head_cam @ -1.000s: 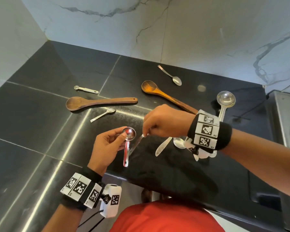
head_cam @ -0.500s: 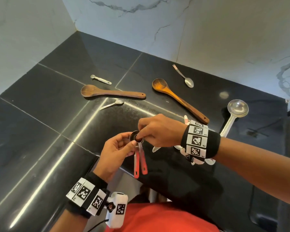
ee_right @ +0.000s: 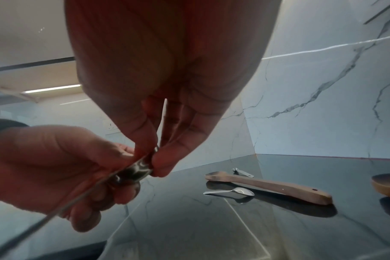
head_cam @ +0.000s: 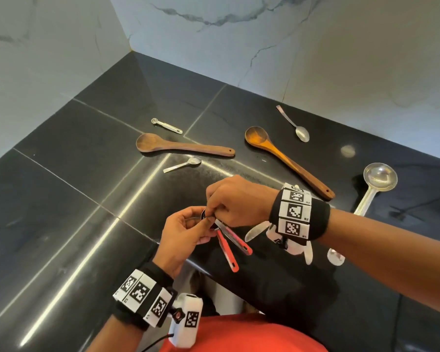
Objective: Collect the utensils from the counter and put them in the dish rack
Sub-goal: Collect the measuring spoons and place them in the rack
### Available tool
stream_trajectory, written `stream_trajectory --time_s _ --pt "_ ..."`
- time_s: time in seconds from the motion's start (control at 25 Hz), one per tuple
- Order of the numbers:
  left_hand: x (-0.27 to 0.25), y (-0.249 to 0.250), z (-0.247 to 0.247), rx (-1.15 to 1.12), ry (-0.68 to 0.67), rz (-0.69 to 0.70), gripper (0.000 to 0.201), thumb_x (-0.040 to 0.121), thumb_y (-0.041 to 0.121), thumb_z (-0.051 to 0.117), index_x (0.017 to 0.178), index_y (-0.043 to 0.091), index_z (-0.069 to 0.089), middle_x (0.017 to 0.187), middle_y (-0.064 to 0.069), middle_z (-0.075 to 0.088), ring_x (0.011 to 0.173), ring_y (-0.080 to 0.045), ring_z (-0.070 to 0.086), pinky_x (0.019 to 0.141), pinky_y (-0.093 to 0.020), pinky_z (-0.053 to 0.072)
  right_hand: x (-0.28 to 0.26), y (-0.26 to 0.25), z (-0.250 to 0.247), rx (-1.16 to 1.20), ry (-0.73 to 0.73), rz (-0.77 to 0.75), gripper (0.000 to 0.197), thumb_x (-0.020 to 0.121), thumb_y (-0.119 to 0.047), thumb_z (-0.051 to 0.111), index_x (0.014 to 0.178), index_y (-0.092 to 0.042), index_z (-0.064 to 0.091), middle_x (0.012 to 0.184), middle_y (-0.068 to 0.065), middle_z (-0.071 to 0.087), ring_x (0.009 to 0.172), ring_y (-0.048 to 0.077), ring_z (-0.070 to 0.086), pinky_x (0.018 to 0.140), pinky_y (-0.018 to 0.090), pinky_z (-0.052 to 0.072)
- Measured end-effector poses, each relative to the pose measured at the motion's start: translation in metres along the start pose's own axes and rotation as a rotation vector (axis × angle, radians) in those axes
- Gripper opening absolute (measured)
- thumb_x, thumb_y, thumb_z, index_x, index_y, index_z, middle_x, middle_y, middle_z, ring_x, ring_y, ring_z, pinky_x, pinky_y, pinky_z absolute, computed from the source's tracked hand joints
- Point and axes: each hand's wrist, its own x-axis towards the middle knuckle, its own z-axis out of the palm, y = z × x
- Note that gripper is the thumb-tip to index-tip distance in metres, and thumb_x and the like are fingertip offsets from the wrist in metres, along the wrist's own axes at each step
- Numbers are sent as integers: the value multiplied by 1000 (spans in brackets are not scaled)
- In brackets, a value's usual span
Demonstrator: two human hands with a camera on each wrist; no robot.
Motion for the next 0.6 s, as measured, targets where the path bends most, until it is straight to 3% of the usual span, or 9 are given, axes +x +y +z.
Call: stream_trajectory --time_s 0.16,0.24,0.36,0.52,0.6 --pt "22 12 -42 -7 25 -25 14 92 9 65 102 15 73 90 -8 80 76 -21 76 67 -26 57 43 -2 -17 193 33 36 21 87 -13 65 98 -22 79 90 -11 75 80 2 66 73 10 47" --pt "35 21 -67 -33 66 -14 16 92 5 64 98 16 73 84 -7 79 69 -16 75 64 -24 56 82 12 -28 258 98 136 17 87 -18 67 96 -26 79 85 -17 73 79 0 66 76 15 52" --pt "51 36 -104 -70 110 6 19 92 1 63 98 17 72 73 -1 77 62 -9 72 60 -22 55 150 50 -43 125 166 342 16 85 -23 67 94 -26 81 88 -9 76 82 9 68 81 32 56" --pt "66 48 -153 -130 152 34 21 92 1 62 101 18 71 83 -5 80 64 -9 73 63 -23 59 242 96 -53 -136 58 485 20 86 -24 66 102 -21 77 104 0 75 98 24 68 75 24 39" --pt "71 49 -173 -145 178 41 23 92 1 63 103 18 71 88 -7 80 67 -11 74 65 -25 59 278 112 -52 -206 18 512 21 86 -29 67 104 -21 75 106 3 74 100 27 68 75 26 41"
